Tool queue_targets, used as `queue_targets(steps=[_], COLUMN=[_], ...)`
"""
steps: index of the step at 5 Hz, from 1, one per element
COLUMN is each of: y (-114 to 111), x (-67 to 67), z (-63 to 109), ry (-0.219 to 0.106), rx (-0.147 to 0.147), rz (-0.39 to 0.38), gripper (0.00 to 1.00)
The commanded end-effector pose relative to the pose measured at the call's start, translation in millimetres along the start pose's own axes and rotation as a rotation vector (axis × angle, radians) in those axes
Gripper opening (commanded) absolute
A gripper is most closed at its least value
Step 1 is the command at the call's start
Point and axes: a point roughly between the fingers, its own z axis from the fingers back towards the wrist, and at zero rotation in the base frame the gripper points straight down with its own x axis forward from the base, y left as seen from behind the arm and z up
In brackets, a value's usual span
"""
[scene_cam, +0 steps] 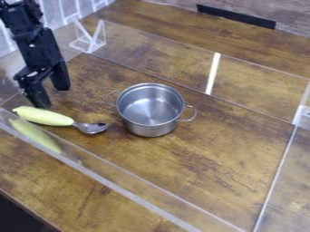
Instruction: Move the green spoon to the left
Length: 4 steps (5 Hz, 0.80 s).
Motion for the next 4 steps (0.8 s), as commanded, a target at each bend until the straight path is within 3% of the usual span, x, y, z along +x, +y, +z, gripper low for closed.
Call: queue_targets(steps=[1, 2, 3, 4], y=[4, 0, -5, -7], x=[2.2, -2.8, -5.8, -10.6], z=[5.5, 8.1, 14.7, 17.6], ry=[-0.005, -0.013, -0.017, -0.019], rx=[0.017, 0.019, 0.003, -0.007], rz=[0.028, 0.092, 0.078, 0.059], gripper=[1.0, 1.0, 1.0, 0.0])
